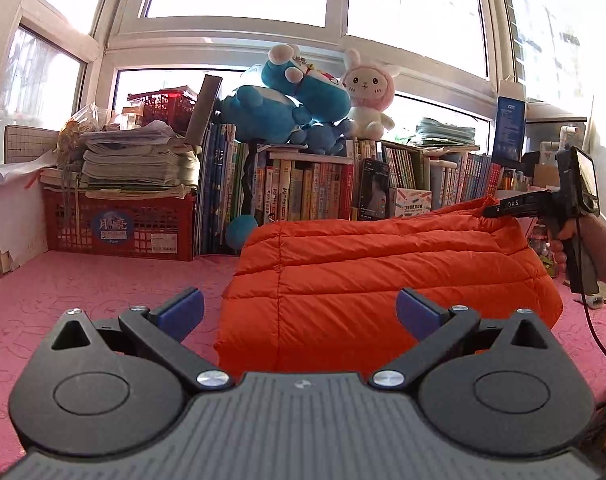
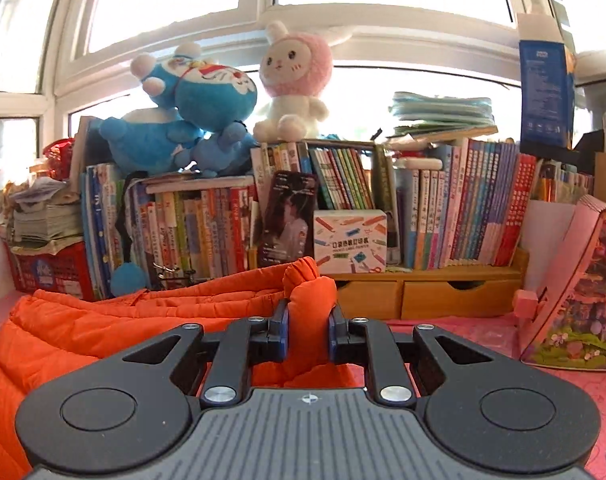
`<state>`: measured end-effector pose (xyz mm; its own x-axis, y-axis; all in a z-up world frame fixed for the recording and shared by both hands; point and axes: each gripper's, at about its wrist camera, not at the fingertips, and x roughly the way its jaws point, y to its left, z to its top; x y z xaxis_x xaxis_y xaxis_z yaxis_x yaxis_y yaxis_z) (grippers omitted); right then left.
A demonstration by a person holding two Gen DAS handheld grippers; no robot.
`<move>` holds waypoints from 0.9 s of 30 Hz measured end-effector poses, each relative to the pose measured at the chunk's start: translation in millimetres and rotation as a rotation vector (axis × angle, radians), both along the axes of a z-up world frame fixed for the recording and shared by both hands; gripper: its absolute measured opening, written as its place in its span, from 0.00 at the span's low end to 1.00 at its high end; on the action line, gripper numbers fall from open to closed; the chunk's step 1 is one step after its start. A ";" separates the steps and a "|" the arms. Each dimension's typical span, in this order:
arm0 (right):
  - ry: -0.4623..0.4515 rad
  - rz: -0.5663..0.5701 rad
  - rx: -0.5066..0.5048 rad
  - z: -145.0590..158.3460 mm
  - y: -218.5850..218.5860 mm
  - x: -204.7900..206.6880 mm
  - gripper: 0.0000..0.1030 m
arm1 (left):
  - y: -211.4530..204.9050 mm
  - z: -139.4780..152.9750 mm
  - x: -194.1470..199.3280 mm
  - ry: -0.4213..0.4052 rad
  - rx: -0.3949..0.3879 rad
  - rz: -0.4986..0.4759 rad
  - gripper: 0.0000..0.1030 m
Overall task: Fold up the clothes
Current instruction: 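Fold the lifted hem over the jacket toward the hood with the right gripper, then open the right gripper and press the folded jacket flat with both grippers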
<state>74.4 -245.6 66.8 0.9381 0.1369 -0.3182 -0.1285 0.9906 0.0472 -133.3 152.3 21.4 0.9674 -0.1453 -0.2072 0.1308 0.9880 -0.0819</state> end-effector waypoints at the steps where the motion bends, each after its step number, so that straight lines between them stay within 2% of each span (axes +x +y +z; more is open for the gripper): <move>1: 0.044 -0.011 -0.004 -12.0 -2.8 8.6 0.19 | -3.1 -2.1 6.6 0.016 0.005 0.005 1.00; 3: 0.126 -0.032 -0.011 -35.7 -7.5 24.5 0.20 | -8.7 -5.4 16.7 0.035 0.021 0.012 1.00; 5: 0.168 -0.041 -0.021 -56.2 -4.8 30.9 0.20 | -13.5 -5.5 23.8 0.036 0.037 0.015 1.00; 9: 0.148 -0.044 -0.044 -60.5 4.1 31.8 0.20 | -30.3 6.7 43.4 -0.014 0.097 0.016 1.00; 11: 0.128 -0.036 -0.042 -51.5 7.9 35.5 0.21 | -46.5 14.2 58.7 -0.046 0.160 0.023 1.00; 14: 0.096 -0.029 -0.060 -39.3 16.7 47.2 0.22 | -83.4 20.0 91.0 -0.112 0.307 0.031 1.00; 18: 0.090 -0.056 -0.223 -50.8 34.3 59.0 0.28 | -127.5 11.3 127.7 -0.133 0.496 0.006 1.00; 21: 0.107 -0.072 -0.332 -68.8 42.3 62.7 0.41 | -147.0 -4.6 144.2 -0.118 0.595 -0.024 1.00; 23: 0.107 -0.087 -0.368 -76.4 42.9 61.7 0.58 | -150.6 -12.0 153.1 -0.082 0.605 -0.015 1.00; 24: 0.081 -0.097 -0.367 -74.1 41.9 57.0 0.64 | -151.3 -14.8 157.3 -0.065 0.605 -0.009 1.00; 26: -0.005 -0.099 -0.330 -61.7 39.9 39.8 0.93 | -145.8 -14.7 163.8 -0.038 0.571 0.015 1.00; 27: -0.059 -0.091 -0.305 -53.7 39.5 28.1 0.96 | -141.7 -11.8 166.0 -0.028 0.541 0.022 1.00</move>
